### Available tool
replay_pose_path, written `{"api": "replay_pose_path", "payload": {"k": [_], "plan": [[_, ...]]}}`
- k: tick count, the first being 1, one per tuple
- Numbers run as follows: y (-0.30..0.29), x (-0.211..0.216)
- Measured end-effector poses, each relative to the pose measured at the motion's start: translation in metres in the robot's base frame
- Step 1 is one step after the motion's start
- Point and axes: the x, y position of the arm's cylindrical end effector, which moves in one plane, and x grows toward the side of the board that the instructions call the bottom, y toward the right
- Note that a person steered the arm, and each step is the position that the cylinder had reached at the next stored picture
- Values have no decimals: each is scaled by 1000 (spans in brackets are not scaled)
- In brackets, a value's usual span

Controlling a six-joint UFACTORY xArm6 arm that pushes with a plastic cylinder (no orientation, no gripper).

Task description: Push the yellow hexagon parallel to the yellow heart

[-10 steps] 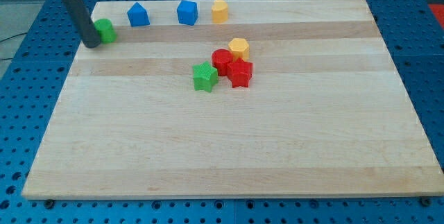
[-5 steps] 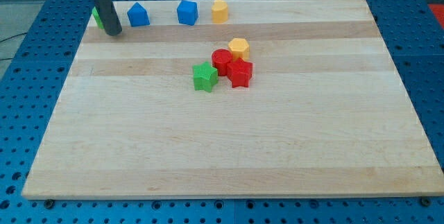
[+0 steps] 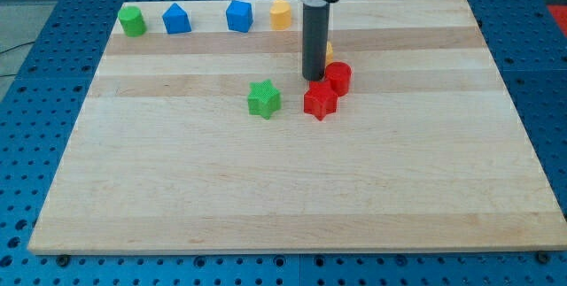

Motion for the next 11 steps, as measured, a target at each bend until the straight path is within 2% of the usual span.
{"api": "replay_pose_path", "payload": {"k": [1, 2, 3, 4, 6, 7, 8, 9, 10, 11], "plan": [[-13, -26], [32, -27], [43, -6], [67, -17], [74, -105], [99, -73], [166, -90], [174, -164], [165, -168], [131, -167]]}}
